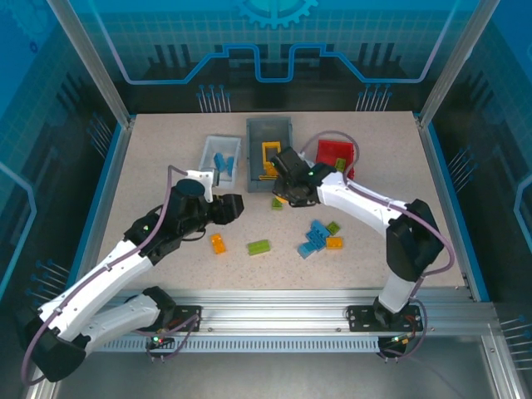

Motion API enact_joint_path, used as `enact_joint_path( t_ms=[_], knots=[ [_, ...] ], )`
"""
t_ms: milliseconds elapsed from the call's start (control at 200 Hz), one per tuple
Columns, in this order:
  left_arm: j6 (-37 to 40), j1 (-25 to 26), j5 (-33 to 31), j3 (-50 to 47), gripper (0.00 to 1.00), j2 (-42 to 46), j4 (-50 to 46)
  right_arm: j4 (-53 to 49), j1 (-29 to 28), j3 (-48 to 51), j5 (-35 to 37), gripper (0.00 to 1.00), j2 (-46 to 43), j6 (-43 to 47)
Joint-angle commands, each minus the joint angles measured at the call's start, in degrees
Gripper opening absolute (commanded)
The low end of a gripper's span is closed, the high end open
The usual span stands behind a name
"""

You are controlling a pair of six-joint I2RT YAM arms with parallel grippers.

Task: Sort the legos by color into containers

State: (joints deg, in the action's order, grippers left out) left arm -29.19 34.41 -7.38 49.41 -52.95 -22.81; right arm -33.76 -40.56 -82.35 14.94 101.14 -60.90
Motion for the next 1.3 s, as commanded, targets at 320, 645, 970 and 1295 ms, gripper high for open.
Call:
enact_joint_path(
  t_ms=[320,645,970,1295],
  knots=[
    [-2.00,0.68,-4.14,7.64,0.63,-5.14,-1.23,3.31,8.69,-23.75,-20.21,0.36,22.33,24.23],
    [-3.07,1.43,-5.22,6.08,0.62,-4.88,-1.83,5.27,8.26,-19.14,-18.26,0.38,16.23,25.83],
    [-10.44,1.69,-7.55,5.67,0.65,-9.16,-12.74,12.71,-1.14,4.80,-0.42,0.49,-10.21,32.03],
    [-12.65,6.04,-3.51,4.27,0.65,-18.96,-10.05,13.77,-7.89,31.50,3.28,0.56,-31.40,32.10]
  ],
)
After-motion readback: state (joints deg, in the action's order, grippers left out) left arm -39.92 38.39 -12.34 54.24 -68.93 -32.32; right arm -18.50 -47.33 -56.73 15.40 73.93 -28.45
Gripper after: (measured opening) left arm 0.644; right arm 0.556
